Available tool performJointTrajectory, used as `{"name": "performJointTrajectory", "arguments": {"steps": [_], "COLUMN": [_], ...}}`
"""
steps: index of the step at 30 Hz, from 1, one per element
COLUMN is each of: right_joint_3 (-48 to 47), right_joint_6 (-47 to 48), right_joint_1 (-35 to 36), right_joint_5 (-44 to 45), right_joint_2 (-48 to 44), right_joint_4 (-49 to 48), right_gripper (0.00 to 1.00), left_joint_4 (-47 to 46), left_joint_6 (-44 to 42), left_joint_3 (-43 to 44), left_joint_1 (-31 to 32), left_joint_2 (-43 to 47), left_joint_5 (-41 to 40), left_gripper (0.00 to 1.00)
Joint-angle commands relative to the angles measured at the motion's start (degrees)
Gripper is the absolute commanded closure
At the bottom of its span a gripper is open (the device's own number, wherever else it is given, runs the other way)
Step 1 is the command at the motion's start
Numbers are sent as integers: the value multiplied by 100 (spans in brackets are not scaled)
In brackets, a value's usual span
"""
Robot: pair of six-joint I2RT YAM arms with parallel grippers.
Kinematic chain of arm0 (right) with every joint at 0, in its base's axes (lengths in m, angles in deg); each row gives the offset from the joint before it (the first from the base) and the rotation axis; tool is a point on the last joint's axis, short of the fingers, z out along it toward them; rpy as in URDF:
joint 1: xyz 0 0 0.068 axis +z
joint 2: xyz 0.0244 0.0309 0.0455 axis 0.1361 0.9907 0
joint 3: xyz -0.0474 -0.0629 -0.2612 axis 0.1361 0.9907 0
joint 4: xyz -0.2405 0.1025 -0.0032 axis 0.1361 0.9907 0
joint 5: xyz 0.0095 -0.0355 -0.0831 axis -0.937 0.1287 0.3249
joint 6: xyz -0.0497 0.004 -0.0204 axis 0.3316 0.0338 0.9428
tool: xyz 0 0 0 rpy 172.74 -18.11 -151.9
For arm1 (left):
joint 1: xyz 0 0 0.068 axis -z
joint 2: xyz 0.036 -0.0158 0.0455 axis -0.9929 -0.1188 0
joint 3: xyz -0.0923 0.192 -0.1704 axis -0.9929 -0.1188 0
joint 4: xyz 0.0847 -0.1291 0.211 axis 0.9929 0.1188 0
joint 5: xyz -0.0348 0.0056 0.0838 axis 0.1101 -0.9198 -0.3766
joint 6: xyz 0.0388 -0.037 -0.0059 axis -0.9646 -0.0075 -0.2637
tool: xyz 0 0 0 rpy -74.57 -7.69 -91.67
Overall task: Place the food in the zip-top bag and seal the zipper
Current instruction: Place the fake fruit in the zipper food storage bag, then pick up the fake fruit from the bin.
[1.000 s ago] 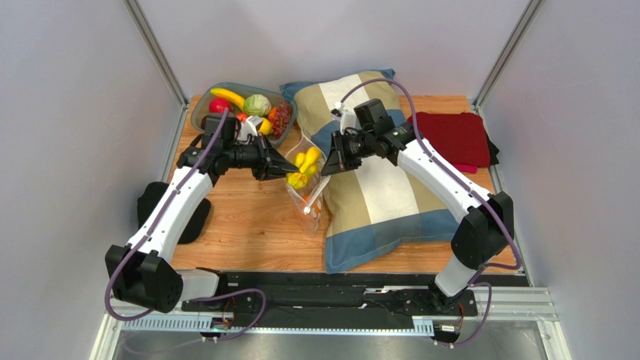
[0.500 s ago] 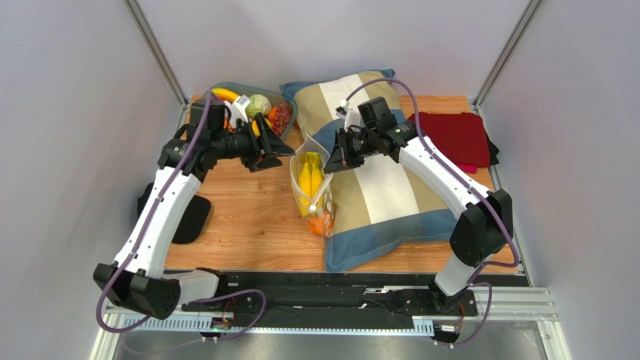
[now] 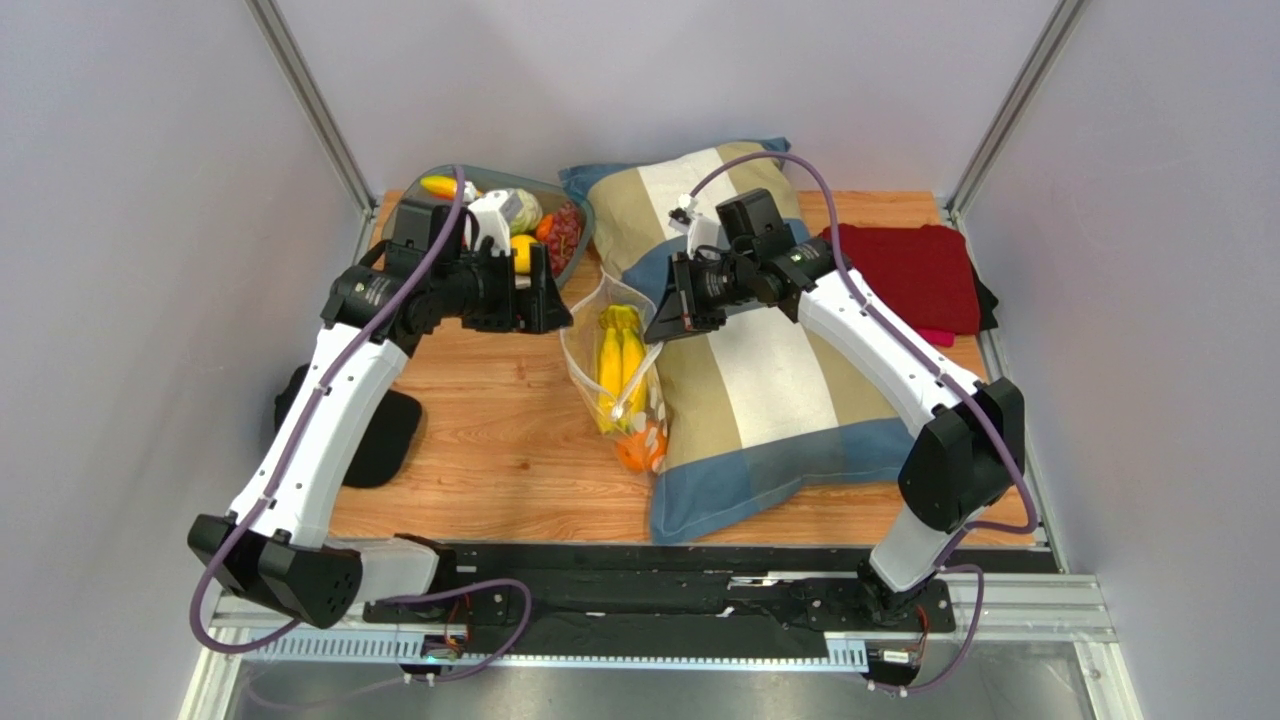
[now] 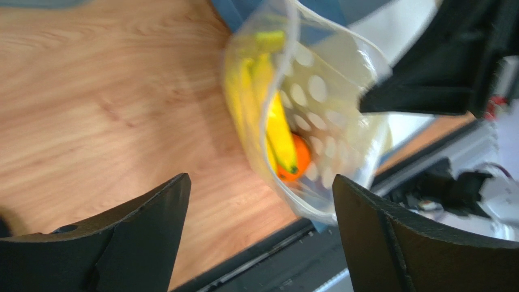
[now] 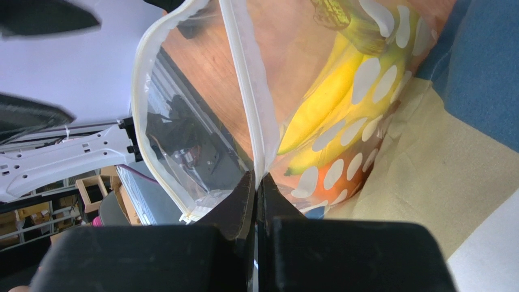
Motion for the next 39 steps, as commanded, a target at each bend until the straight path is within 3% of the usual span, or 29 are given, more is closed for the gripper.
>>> {"name": "performJointTrajectory", "arguments": {"steps": [1,4,9,12,19,34,36,39], "right_joint_3": [-460,-399,-416,-399,-363,-460,-469,-478], "right_joint_6": [70,167,272,290,325,396,396,404], "right_joint_1": [0,9,0,0,-9,-53,-44,-44], "right_joint_5": [-189,-118,-39,5,32,-4,92,277], "right_joint_2": [-55,-56,-12,15,59,147,147,156], "right_joint_4": [-258,-179,-100,-65,-12,94,129,208], "right_gripper": [100,100,100,100,100,100,100,100], "left_joint_4": [-836,-699,-118,182,-319,-724,-706,-601], "left_joint_6": [-1003,-1424,-2435,-3103,-3798,-3992,-3948,-3878], "left_joint_3": [601,1478,3473,4458,4636,4724,4733,4759], "left_joint_1": [-494,-1197,-1727,-2061,-2351,-2387,-2387,-2387], "left_joint_2": [-353,-1370,-3148,-4325,-5224,-6359,-6412,-6394], "left_joint_5": [-1178,-1188,-1748,-1565,-1662,-1513,-1539,-1530], "left_gripper": [1,1,1,5,4,1,4,24]}}
